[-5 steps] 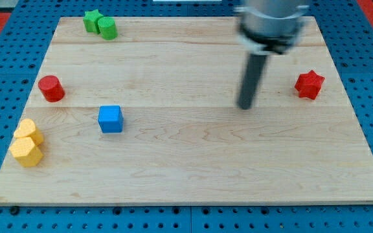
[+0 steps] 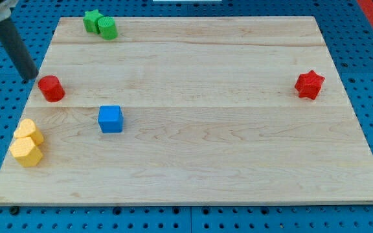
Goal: Push the red circle into the red star
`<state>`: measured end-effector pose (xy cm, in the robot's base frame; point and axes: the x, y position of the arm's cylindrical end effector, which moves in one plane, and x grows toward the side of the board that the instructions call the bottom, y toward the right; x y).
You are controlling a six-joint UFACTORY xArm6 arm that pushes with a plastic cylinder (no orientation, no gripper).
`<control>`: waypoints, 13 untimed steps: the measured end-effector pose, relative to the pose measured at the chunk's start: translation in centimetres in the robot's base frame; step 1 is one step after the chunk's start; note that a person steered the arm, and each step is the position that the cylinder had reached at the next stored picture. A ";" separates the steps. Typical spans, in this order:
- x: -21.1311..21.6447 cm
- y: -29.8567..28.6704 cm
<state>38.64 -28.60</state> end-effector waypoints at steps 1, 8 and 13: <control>5.5 4.0; 8.2 38.2; 2.9 40.6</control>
<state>41.54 12.01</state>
